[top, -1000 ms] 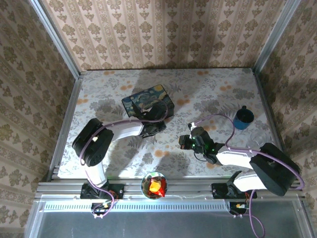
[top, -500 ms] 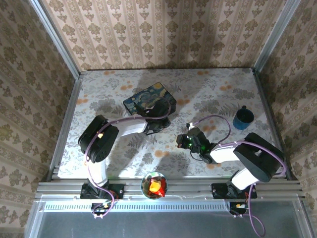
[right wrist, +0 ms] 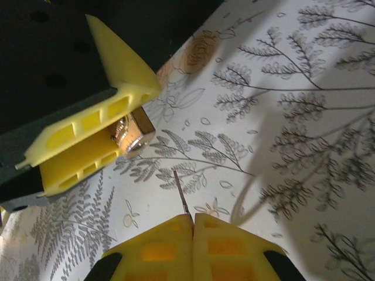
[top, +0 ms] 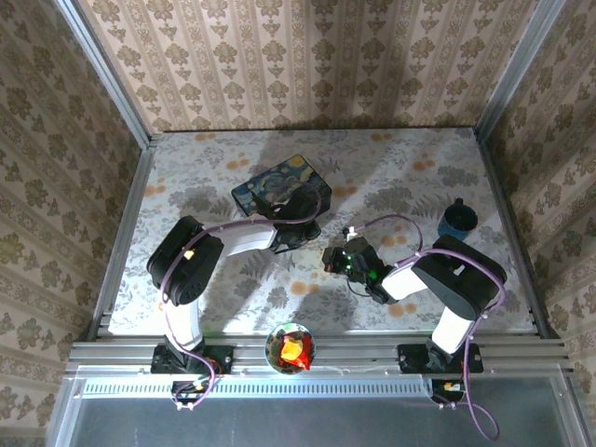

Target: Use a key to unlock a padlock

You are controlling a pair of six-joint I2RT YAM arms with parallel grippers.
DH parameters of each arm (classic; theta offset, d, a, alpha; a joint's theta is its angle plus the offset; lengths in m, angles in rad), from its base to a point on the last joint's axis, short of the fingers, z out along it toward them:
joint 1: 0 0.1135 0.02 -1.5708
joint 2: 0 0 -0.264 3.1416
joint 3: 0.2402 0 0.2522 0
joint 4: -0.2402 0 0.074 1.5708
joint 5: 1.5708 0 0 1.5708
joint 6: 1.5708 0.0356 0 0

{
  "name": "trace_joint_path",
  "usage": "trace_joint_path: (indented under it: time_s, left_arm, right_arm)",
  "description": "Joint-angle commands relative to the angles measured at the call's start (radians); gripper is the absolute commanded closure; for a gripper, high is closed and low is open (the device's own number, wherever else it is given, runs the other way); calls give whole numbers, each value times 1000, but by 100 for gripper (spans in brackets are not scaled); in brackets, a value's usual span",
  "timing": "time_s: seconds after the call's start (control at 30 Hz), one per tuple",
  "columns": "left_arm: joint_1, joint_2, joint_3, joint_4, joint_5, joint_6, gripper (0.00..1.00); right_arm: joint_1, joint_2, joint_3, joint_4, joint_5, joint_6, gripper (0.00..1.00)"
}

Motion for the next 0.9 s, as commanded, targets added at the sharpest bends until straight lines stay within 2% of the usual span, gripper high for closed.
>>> trace_joint_path:
  time_s: [0.0, 0.87]
  left_arm:
    - [-7, 17, 7, 45, 53, -27, 99]
    - [-3, 26, -3, 60, 80, -46, 99]
  right_arm:
    - [7, 27, 28, 67, -2, 23, 100]
    - [7, 44, 21, 127, -9, 40, 100]
